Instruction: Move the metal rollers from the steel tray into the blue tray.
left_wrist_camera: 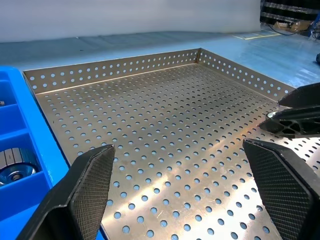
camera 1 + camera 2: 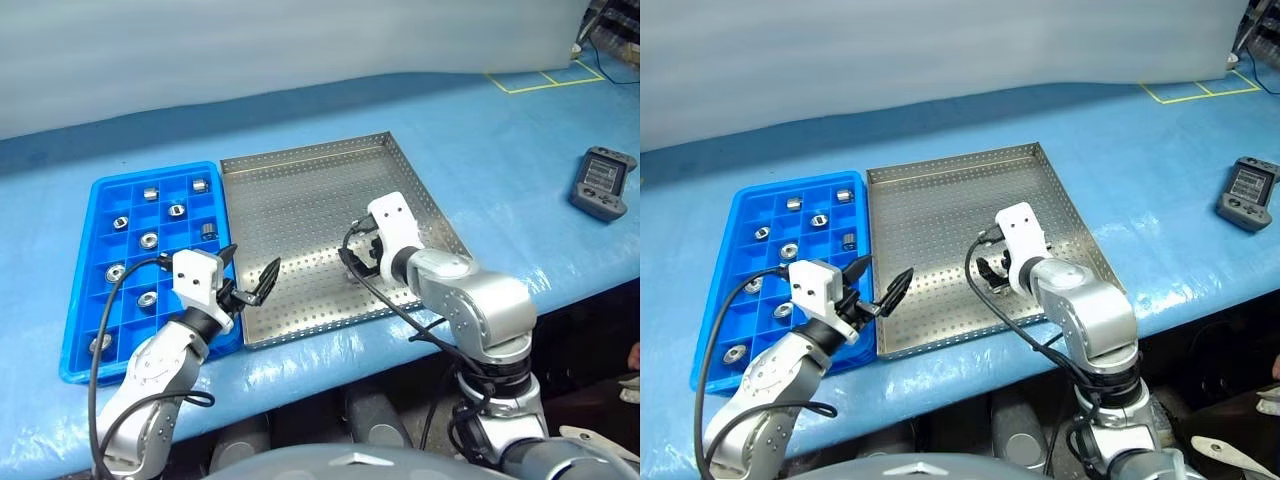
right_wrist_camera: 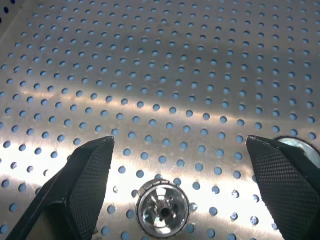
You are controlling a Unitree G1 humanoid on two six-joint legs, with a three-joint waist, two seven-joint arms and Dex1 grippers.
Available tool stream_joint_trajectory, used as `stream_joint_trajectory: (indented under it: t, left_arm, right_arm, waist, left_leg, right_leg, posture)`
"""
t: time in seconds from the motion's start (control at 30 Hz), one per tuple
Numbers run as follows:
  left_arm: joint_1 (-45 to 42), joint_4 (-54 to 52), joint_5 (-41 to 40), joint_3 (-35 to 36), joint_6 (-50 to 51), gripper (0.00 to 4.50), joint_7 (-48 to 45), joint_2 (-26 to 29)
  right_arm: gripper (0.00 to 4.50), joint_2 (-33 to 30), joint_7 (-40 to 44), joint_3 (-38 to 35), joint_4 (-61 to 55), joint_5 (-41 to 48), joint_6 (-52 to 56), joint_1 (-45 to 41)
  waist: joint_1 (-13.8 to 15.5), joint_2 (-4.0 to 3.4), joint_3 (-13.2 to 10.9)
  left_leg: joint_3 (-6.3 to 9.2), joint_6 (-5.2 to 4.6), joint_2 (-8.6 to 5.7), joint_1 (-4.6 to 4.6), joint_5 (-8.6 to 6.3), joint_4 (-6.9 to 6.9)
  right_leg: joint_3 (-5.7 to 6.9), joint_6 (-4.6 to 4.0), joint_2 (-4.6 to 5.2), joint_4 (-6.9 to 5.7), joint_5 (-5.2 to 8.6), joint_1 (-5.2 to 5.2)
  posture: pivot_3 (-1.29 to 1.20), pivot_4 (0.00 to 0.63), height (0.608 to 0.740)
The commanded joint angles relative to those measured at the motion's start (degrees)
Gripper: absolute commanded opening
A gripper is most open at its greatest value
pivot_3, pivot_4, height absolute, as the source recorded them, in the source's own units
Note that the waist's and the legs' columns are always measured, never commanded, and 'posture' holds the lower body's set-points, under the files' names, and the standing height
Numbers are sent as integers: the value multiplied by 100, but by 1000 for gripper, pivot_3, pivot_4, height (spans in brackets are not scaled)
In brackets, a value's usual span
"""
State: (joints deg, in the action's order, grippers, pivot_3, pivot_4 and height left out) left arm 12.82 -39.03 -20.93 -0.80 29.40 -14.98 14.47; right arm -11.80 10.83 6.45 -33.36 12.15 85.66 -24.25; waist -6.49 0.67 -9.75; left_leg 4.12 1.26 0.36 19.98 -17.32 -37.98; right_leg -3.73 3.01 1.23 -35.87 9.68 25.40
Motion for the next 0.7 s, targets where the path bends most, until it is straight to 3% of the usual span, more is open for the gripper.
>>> stream_joint_trajectory:
  t: [0.03, 0.57, 0.7]
  left_arm:
    - [26, -99, -5, -59, -134, 4500, -4, -50]
    - [176, -180, 82, -218, -153, 4500, -172, 127]
    - [173, -173, 88, -232, -182, 4500, -202, 152]
  right_arm:
    - [4449, 9, 112, 41, -312, 206, 272, 25]
    - [4449, -227, 39, 466, 337, 102, -751, 568]
    - [3552, -220, -11, 468, 423, 53, -1020, 648]
  waist:
    - [-16, 0, 0]
    - [-26, 5, -2]
    - [-25, 7, -3]
  left_leg:
    - [0, 0, 0, 0, 0, 0]
    - [-2, 0, 0, -1, 0, 1]
    - [-2, 0, 0, 0, 0, 1]
  right_leg:
    - [0, 0, 0, 0, 0, 0]
    - [-1, 1, 0, 2, 1, 0]
    - [-1, 1, 0, 3, 1, 1]
  posture:
    - [-79, 150, 740]
    - [-64, 150, 740]
    - [-63, 150, 740]
